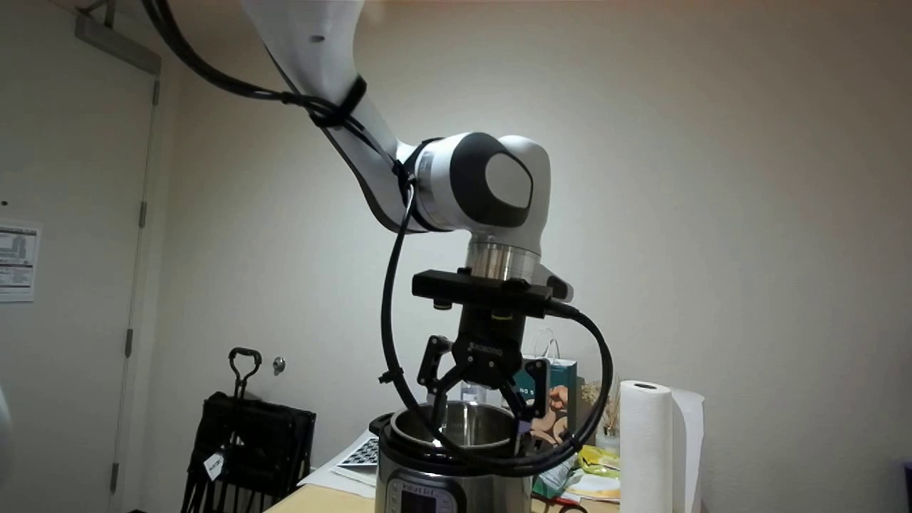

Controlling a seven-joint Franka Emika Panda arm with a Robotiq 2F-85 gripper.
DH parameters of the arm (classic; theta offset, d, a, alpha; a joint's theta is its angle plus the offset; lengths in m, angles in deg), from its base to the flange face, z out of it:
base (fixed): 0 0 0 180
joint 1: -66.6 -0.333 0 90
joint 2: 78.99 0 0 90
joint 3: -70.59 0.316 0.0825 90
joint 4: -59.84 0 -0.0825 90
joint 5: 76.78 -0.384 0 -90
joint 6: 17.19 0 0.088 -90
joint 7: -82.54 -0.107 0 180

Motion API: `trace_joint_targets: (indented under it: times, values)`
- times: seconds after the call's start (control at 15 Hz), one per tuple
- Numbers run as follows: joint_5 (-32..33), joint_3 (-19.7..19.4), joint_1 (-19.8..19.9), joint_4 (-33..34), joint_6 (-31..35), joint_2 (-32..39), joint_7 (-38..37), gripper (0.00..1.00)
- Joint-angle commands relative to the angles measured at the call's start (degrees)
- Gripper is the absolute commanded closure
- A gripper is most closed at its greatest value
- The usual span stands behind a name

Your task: Put the lid on the pressure cooker

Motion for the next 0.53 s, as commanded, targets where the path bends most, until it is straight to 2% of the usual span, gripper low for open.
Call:
trace_joint_targets:
  times: [0.0, 0.13, 0.33, 0.4, 0.47]
  values:
    - [-1.92, 1.85, 2.56, 0.79, 1.44, 2.5, -0.7, 0.0]
    - [-3.12, 1.83, 3.39, 2.68, 1.7, 5.74, -1.47, 0.0]
    - [-3.36, 1.88, 3.49, 3.6, 1.79, 6.66, -1.92, 0.0]
    - [-3.91, 1.56, 3.33, 3.86, 4.94, 8.39, 0.01, 0.0]
    - [-2.48, 1.41, 3.5, 5.9, 4.55, 12.17, 1.39, 0.0]
